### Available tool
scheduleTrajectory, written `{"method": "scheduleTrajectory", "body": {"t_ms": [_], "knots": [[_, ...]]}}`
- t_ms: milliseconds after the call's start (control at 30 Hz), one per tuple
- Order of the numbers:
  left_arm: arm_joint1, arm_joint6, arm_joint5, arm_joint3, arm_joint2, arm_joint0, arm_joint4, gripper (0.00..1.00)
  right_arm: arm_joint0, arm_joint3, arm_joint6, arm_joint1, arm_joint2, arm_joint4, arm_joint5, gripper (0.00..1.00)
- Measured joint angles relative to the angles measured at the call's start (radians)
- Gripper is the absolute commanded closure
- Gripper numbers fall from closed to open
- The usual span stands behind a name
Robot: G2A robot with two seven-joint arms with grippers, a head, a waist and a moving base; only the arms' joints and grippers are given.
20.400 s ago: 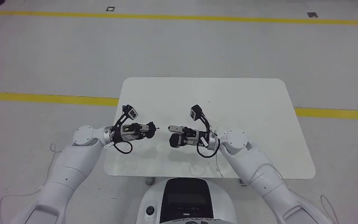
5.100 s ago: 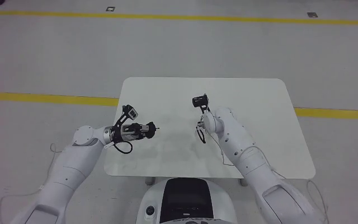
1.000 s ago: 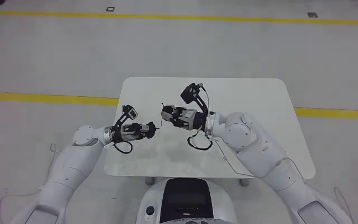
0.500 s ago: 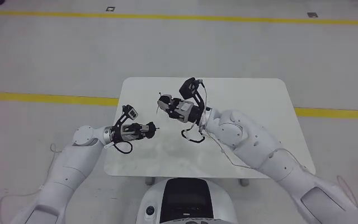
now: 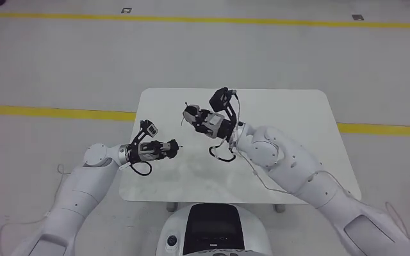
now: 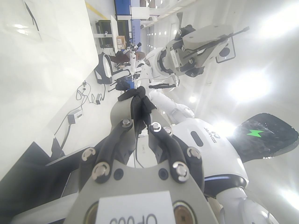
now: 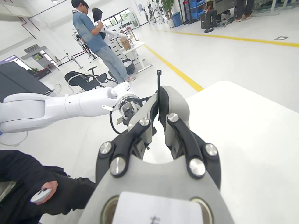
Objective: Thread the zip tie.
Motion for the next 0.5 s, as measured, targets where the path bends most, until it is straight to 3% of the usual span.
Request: {"method": "scheduleTrajectory", "body": {"t_ms": [267,500], "knots": [[0.0,0.0,0.0,0.0,0.0,0.0,0.0,1.0,0.056,0.017,-0.056,0.018,-0.097,-0.02,0.001,1.0],[0.0,0.0,0.0,0.0,0.0,0.0,0.0,1.0,0.128,0.015,-0.129,0.058,-0.206,0.067,0.001,1.0]]}}
